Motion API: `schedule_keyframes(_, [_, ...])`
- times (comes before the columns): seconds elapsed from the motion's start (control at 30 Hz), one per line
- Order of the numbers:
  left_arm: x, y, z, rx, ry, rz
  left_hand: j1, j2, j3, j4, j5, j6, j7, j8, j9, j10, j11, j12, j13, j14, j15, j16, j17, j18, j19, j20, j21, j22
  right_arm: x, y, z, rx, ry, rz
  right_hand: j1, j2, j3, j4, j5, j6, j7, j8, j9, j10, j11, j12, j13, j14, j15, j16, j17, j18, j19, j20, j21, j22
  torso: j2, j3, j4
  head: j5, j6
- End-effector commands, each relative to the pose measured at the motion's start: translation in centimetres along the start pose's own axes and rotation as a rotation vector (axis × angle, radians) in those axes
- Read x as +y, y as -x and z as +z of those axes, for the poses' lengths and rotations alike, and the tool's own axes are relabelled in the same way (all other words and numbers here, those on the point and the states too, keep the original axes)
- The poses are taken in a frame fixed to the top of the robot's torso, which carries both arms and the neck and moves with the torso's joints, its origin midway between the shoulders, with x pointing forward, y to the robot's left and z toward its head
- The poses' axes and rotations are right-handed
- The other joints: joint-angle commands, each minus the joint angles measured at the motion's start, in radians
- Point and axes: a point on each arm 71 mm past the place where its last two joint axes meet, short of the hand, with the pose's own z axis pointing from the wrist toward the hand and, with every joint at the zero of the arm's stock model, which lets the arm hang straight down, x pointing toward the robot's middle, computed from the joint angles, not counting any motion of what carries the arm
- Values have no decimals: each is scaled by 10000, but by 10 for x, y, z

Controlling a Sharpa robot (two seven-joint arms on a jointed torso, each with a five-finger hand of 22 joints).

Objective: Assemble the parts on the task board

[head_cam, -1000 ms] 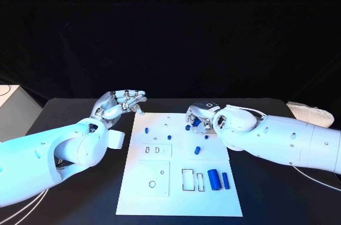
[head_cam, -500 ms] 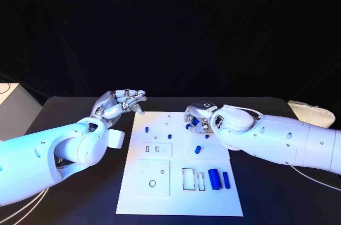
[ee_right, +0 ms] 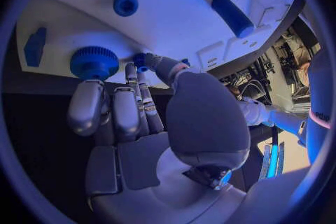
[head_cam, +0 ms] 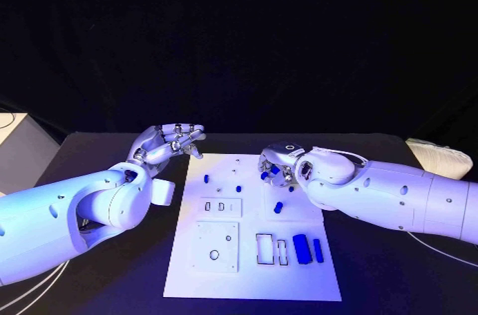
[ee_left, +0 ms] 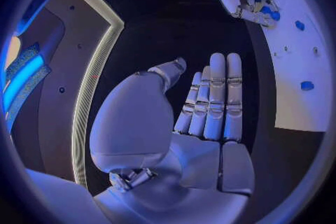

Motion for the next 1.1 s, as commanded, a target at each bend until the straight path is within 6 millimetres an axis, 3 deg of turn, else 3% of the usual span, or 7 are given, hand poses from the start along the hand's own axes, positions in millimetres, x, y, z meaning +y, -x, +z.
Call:
schedule_keyframes(0.03, [-1, -2, 1, 165, -37, -157, -117, 15, 43, -20, 39, 33, 50, -16, 11, -6, 56, -19, 16, -87, -18, 72, 22, 183, -94, 27, 63, 24, 1, -2, 0, 68, 34, -205, 197, 89, 169, -52, -76, 168, -14, 96, 76, 215, -70, 59, 34, 225, -14, 87, 15, -203, 106, -21, 126, 164, 22, 5, -2, -25, -23])
schedule_keyframes(0.57, [-1, -1, 1, 137, -7, -174, -95, 61, 92, -57, 38, 48, 47, -9, 19, 2, 52, -12, 20, -116, -23, 106, 59, 188, -138, 30, 126, 69, 5, 8, -3, -1363, -18, 392, 495, 696, 468, -318, -247, 896, -377, 888, 780, 1313, -464, 232, 412, 216, -330, 393, 114, -324, 296, -309, 685, 991, 59, -10, 17, -48, 11])
schedule_keyframes(0.83, [0, 0, 2, 112, 12, -168, -73, 75, 121, -90, 39, 51, 48, -8, 22, 1, 52, -12, 20, -132, -25, 124, 78, 191, -162, 31, 162, 94, 6, 14, -4, -1929, -431, 678, 421, 729, 434, -312, -426, 846, -390, 990, 927, 1355, -474, 183, 466, 214, -345, 417, 96, -349, 330, -337, 774, 1130, 59, -9, 0, -9, 82])
schedule_keyframes(1.1, [0, -1, 2, 130, 37, -183, -50, 84, 152, -127, 38, 55, 47, -7, 26, 2, 51, -12, 21, -148, -27, 140, 97, 193, -187, 31, 202, 122, 13, 21, 9, -2239, -694, 658, 393, 704, 413, -316, -481, 810, -392, 1013, 972, 1339, -473, 150, 479, 196, -346, 385, 11, -339, 307, -339, 741, 1085, 95, -13, 20, 1, 178])
